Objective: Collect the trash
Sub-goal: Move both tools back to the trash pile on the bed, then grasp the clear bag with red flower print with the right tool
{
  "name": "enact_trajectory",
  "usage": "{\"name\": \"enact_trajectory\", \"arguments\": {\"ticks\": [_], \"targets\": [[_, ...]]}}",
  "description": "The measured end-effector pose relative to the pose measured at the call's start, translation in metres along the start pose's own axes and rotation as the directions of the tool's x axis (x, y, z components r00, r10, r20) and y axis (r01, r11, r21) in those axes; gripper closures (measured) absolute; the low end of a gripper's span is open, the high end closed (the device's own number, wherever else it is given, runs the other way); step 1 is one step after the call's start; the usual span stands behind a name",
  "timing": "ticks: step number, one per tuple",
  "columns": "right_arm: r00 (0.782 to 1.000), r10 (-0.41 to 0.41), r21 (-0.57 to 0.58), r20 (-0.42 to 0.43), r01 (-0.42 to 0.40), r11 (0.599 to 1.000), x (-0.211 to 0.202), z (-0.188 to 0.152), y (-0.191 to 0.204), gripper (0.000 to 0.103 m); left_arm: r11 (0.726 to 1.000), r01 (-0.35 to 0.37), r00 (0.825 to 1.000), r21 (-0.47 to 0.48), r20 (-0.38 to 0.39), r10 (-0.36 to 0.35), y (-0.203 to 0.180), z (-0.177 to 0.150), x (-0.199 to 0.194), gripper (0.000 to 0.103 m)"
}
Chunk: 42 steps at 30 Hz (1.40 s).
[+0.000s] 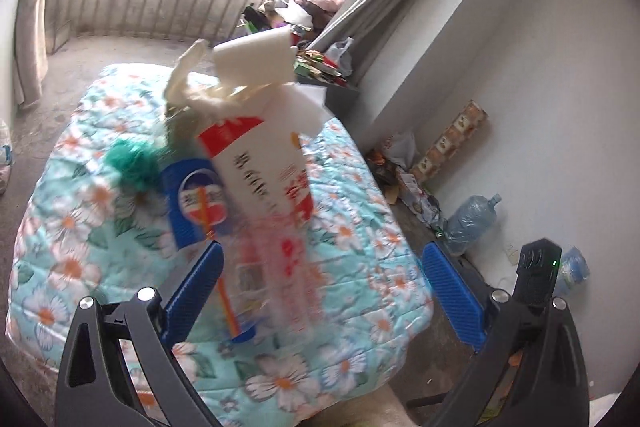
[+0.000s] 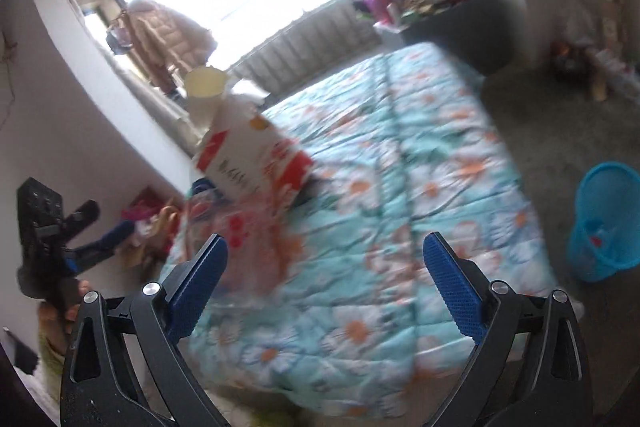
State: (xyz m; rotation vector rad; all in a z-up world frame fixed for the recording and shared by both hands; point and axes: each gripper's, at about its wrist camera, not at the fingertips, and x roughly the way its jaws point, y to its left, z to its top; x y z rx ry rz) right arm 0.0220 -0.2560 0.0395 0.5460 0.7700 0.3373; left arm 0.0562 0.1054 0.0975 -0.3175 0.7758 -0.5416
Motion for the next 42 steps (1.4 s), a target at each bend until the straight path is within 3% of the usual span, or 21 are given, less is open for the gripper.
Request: {"name": "enact_trajectory", "arguments": {"ticks": [5, 12, 16, 19, 20, 24, 31, 36, 42], "targets": [[0.972, 0.17, 0.098, -0.16, -0.156, 0.983, 0.055, -0.02, 0.022, 0.027, 0.998, -0.056, 0.998, 0.043, -0.003, 0.056, 0.015, -0.034, 0.007, 0.005], [0.929, 0.226, 0.216, -0.294, -0.165, 0.962, 0.114, -0.031, 0.021, 0.046, 0.984, -0.122, 0.992, 0.126, 0.033, 0.119, 0.026, -0.064, 0.01, 0.007], [0.914, 0.229, 0.22, -0.336, -0.16, 0.962, 0.145, -0.034, 0.033, 0.055, 0.969, -0.122, 0.992, 0.214, 0.051, 0.114, 0.019, -0.077, 0.012, 0.018], [0.911, 0.187, 0.185, -0.369, -0.125, 0.975, 0.16, -0.033, 0.045, 0.074, 0.971, -0.101, 0.995, 0.216, 0.045, 0.093, 0.019, -0.079, 0.015, 0.032], [0.914, 0.14, 0.155, -0.38, -0.087, 0.984, 0.163, -0.033, 0.051, 0.088, 0.973, -0.093, 0.995, 0.21, 0.044, 0.085, 0.019, -0.079, 0.016, 0.038], [0.922, 0.079, 0.105, -0.38, -0.041, 0.994, 0.163, -0.035, 0.068, 0.101, 0.977, -0.055, 0.998, 0.206, 0.037, 0.048, 0.016, -0.08, 0.022, 0.052], [0.945, -0.025, 0.073, -0.326, 0.052, 0.996, 0.145, -0.039, 0.079, 0.102, 0.963, 0.005, 1.0, 0.268, -0.025, 0.002, -0.01, -0.087, 0.048, 0.062], [0.949, -0.036, 0.13, -0.314, 0.08, 0.988, 0.143, -0.043, 0.078, 0.099, 0.957, 0.035, 0.997, 0.287, -0.083, -0.012, -0.024, -0.093, 0.074, 0.071], [0.965, -0.022, 0.12, -0.262, 0.055, 0.991, 0.136, -0.035, 0.073, 0.097, 0.962, 0.016, 0.982, 0.272, -0.185, 0.036, -0.023, -0.098, 0.111, 0.08]]}}
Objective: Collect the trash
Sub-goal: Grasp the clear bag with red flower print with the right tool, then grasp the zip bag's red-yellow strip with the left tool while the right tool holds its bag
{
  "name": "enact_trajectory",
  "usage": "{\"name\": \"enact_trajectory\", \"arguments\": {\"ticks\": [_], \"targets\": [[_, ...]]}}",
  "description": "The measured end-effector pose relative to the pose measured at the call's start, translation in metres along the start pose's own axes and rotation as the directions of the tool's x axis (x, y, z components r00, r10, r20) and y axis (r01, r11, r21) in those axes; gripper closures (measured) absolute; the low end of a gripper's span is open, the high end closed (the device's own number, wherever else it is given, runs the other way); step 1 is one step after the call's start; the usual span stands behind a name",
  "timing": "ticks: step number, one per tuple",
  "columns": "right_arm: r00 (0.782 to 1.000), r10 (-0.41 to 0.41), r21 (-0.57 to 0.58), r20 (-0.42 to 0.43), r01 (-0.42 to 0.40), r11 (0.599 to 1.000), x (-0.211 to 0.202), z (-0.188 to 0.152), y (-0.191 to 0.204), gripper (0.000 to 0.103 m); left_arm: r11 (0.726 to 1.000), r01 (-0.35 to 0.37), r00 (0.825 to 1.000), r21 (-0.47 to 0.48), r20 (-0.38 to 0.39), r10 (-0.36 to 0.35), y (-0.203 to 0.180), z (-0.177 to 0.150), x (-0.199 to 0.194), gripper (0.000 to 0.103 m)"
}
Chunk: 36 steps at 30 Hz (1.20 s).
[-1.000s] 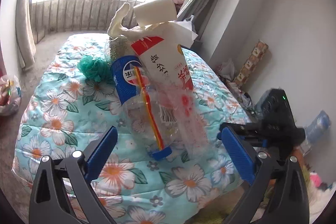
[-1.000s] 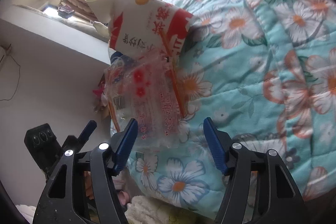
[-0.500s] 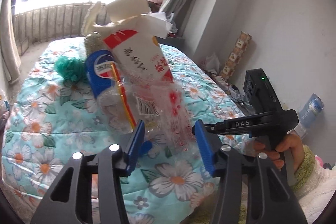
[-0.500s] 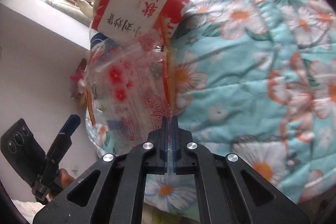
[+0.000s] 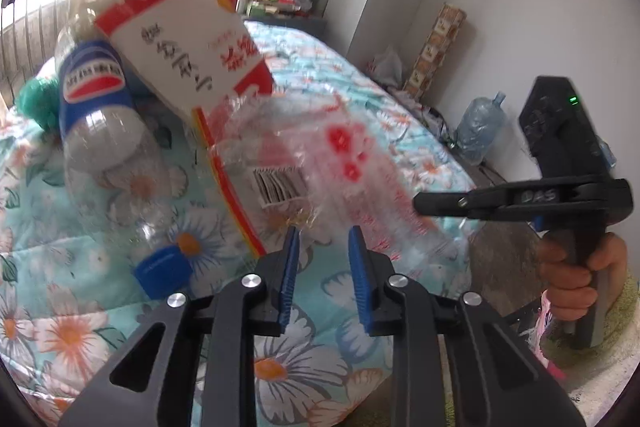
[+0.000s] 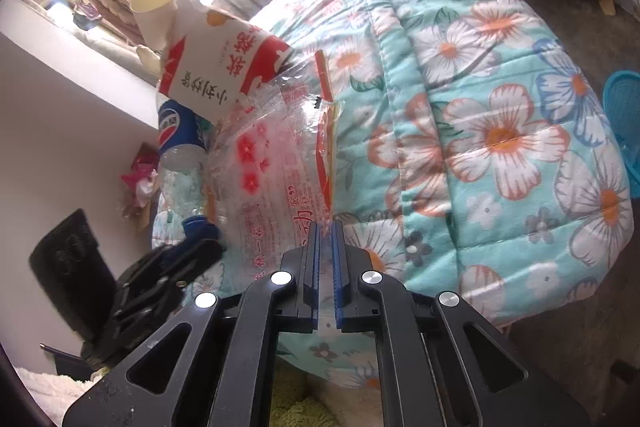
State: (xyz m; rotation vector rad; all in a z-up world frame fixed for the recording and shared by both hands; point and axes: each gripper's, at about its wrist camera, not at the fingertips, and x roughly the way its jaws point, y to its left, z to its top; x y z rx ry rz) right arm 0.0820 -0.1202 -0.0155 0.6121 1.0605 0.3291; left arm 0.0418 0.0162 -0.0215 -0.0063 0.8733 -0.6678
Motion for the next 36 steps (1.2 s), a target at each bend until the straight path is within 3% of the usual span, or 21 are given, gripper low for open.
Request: {"name": "enact_trajectory", "arguments": {"ticks": [2, 5, 9, 15, 17, 27, 36], "targets": [[1.0, 0.023, 0.0, 0.017, -0.023, 1.0, -0.001, -0.001, -0.001, 0.094, 1.0, -0.005, 1.0, -0.006, -0.017, 0.005, 0.002, -0.004, 0.004, 0.08], [0.998, 0.041, 0.008, 0.038, -0.041, 0.999, -0.013, 0.002, -0.012, 0.078, 1.0, -0.012, 1.0, -0.005, -0.028, 0.012, 0.004, -0.004, 0.008, 0.081], [0.993, 0.083, 0.012, 0.083, -0.085, 0.996, -0.024, 0.013, -0.022, 0.067, 1.0, -0.021, 0.999, -0.005, -0.043, 0.021, 0.007, -0.003, 0.014, 0.081], [0.986, 0.14, -0.015, 0.088, -0.139, 0.99, -0.053, 0.016, -0.049, 0.059, 0.999, -0.027, 0.998, -0.018, -0.065, 0.026, 0.006, 0.001, 0.028, 0.083], [0.984, 0.159, -0.028, 0.076, -0.157, 0.987, -0.047, 0.019, -0.048, 0.054, 0.999, -0.028, 0.997, -0.018, -0.067, 0.026, 0.007, 0.0, 0.029, 0.083], [0.989, 0.147, -0.104, 0.012, -0.145, 0.984, -0.037, 0.013, -0.034, 0.054, 0.999, -0.026, 0.997, -0.021, -0.07, 0.024, 0.007, -0.001, 0.031, 0.083], [0.989, 0.149, -0.031, 0.006, -0.149, 0.988, -0.061, -0.006, -0.053, 0.054, 0.999, -0.032, 0.997, -0.014, -0.07, 0.031, 0.007, -0.001, 0.031, 0.083]]}}
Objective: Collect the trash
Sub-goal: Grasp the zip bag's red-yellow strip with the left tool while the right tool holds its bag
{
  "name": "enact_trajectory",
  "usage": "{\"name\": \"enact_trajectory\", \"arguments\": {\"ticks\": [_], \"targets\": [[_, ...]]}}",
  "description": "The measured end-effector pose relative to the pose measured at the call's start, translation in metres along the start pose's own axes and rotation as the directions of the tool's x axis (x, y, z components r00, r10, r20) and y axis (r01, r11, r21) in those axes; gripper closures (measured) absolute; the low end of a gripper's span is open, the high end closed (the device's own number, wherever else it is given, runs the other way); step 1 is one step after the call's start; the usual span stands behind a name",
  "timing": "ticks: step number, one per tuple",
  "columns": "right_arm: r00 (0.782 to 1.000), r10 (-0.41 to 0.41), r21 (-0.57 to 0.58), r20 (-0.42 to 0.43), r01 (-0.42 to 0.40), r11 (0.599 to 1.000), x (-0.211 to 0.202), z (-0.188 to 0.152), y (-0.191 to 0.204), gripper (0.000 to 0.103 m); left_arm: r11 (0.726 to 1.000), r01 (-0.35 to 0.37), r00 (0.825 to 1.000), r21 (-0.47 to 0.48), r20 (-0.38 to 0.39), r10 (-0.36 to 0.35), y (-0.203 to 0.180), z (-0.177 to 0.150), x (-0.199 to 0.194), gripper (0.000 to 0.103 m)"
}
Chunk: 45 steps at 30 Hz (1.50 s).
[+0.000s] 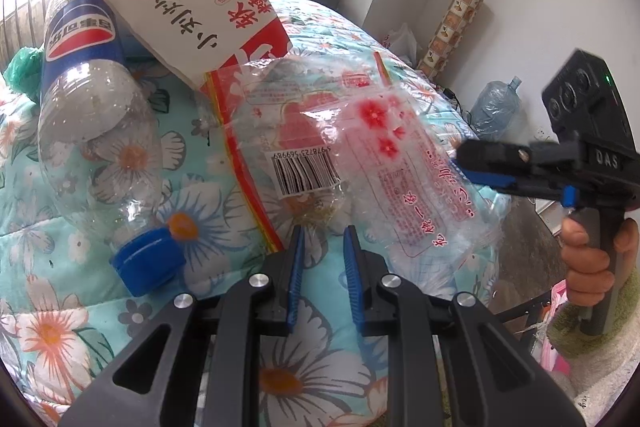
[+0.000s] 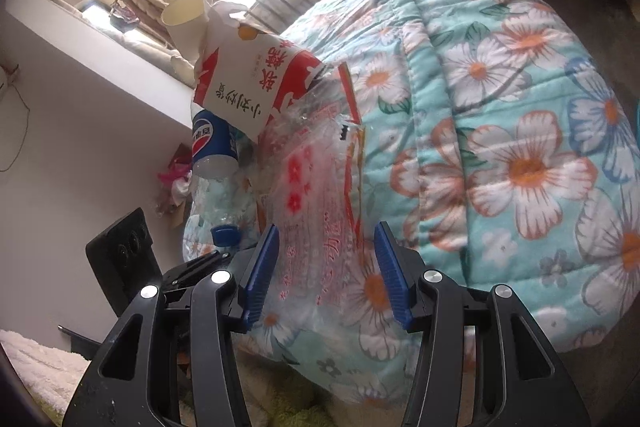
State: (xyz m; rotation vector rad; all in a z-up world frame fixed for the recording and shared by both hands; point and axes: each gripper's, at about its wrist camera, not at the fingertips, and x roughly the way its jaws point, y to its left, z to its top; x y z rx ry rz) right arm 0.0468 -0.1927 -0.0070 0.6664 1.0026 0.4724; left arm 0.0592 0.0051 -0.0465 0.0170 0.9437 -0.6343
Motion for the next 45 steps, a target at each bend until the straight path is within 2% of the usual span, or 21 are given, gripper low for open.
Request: {"name": "enact_trajectory", "arguments": {"ticks": [3, 7, 12, 16, 21, 27, 31, 34, 37, 40, 45], "targets": [[1.0, 0.016, 0.031, -0.007, -0.015, 0.999, -0.009, -0.009, -0.005, 0.057, 1.0, -0.009, 1.0, 0.01, -0.001, 0.009, -0.002, 0.001, 0.0, 0.083], [0.996, 0.075, 0.09, -0.041, -0.071, 0.993, -0.014, -0.02, -0.011, 0.06, 1.0, -0.013, 1.0, 0.006, -0.002, 0.013, -0.006, 0.001, 0.0, 0.083], [0.987, 0.14, 0.191, -0.082, -0.123, 0.974, -0.001, -0.031, -0.021, 0.069, 1.0, -0.023, 1.0, 0.006, -0.003, 0.023, -0.007, 0.001, 0.001, 0.084], [0.982, 0.178, 0.251, -0.069, -0.156, 0.955, 0.006, -0.032, -0.026, 0.072, 1.0, -0.025, 1.0, 0.002, -0.005, 0.025, -0.007, 0.001, 0.002, 0.083], [0.985, 0.16, 0.273, -0.065, -0.137, 0.952, 0.012, -0.031, -0.025, 0.094, 1.0, -0.02, 1.0, -0.001, -0.004, 0.02, -0.008, 0.001, 0.002, 0.083], [0.993, 0.105, 0.215, -0.048, -0.092, 0.972, -0.008, -0.033, -0.02, 0.099, 1.0, -0.015, 1.0, -0.004, -0.001, 0.015, -0.005, 0.0, 0.0, 0.083], [0.999, 0.05, 0.157, 0.011, -0.051, 0.986, -0.033, -0.028, -0.016, 0.101, 1.0, -0.012, 1.0, -0.004, 0.005, 0.012, -0.004, -0.002, -0.003, 0.083], [0.999, 0.027, 0.145, 0.031, -0.032, 0.989, -0.036, -0.021, -0.017, 0.101, 1.0, 0.002, 0.999, -0.002, 0.032, -0.001, -0.003, -0.003, -0.013, 0.083], [0.999, 0.018, 0.135, 0.034, -0.022, 0.991, -0.031, -0.016, -0.015, 0.101, 1.0, 0.009, 0.996, 0.002, 0.084, -0.009, -0.002, -0.002, -0.028, 0.075], [0.999, -0.026, 0.124, 0.028, 0.023, 0.992, -0.024, -0.012, -0.015, 0.101, 1.0, -0.004, 0.993, -0.017, 0.121, 0.006, 0.003, 0.0, -0.041, 0.065], [0.999, -0.05, 0.142, 0.017, 0.047, 0.989, -0.015, -0.011, -0.02, 0.101, 0.995, -0.019, 0.996, -0.103, 0.09, 0.028, 0.02, 0.01, -0.038, 0.049]]}}
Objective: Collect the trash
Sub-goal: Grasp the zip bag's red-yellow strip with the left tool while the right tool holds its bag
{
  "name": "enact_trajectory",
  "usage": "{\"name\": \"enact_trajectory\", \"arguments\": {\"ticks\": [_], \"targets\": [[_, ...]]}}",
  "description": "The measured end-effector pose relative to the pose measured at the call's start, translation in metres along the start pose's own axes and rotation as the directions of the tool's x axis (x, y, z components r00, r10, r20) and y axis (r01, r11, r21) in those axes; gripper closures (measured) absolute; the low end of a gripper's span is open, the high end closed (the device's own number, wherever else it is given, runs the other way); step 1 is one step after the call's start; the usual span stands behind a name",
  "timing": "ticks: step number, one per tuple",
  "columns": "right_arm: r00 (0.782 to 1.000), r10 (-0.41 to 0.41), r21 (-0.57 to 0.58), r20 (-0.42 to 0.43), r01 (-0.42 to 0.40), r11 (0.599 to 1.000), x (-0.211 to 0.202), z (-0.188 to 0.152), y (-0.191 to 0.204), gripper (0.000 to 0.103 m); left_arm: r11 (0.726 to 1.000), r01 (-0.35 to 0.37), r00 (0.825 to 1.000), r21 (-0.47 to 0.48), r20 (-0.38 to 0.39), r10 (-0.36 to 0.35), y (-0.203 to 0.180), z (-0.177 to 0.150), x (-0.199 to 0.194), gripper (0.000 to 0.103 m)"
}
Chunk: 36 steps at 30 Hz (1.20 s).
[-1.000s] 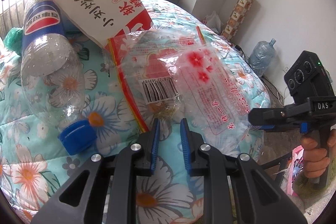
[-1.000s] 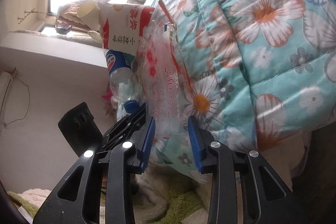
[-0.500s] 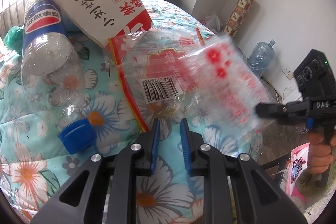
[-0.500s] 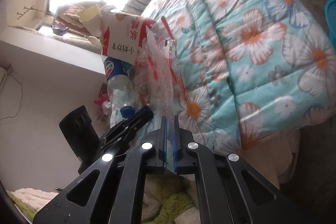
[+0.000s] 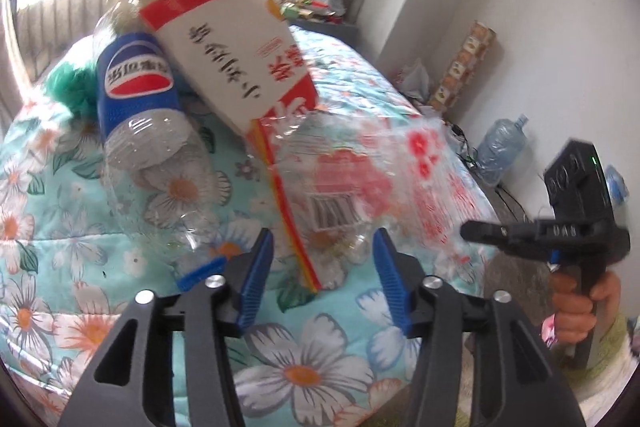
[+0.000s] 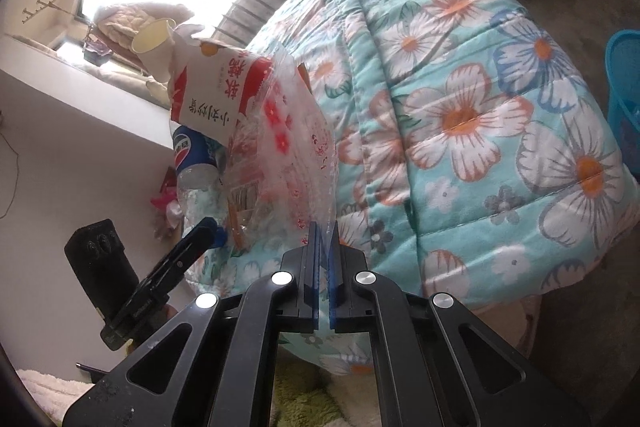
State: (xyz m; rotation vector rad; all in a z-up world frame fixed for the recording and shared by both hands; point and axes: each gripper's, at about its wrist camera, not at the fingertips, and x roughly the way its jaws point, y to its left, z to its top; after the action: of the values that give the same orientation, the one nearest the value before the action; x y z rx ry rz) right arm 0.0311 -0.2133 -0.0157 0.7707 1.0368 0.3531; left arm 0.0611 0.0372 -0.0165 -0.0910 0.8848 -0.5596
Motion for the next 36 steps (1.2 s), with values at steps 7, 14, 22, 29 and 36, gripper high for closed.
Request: {"name": "enact_trajectory", "arguments": {"ticks": [7, 14, 22, 29, 36], "targets": [[1.0, -0.01, 0.025, -0.007, 0.01, 1.0, -0.001, -0.002, -0.011, 0.101, 0.996, 0.031, 0.997, -0.086, -0.067, -0.037, 0.008, 0.02, 0.022, 0.045], [1.0, -0.005, 0.034, -0.009, 0.005, 0.999, -0.001, -0.004, -0.016, 0.101, 0.997, -0.002, 0.997, -0.083, -0.075, -0.004, 0.001, 0.027, 0.029, 0.045], [1.0, 0.013, 0.043, -0.012, -0.013, 0.999, -0.006, -0.009, -0.026, 0.101, 0.997, -0.068, 0.994, -0.034, -0.089, 0.065, -0.009, 0.039, 0.038, 0.034], [1.0, 0.02, 0.044, -0.006, -0.019, 0.999, -0.01, -0.012, -0.029, 0.101, 0.995, 0.061, 0.997, -0.074, -0.047, -0.064, -0.013, 0.042, 0.03, 0.034], [0.999, 0.033, 0.055, 0.007, -0.033, 0.998, -0.014, -0.014, -0.034, 0.101, 0.99, 0.132, 0.991, -0.054, 0.0, -0.132, -0.016, 0.032, 0.012, 0.046]]}}
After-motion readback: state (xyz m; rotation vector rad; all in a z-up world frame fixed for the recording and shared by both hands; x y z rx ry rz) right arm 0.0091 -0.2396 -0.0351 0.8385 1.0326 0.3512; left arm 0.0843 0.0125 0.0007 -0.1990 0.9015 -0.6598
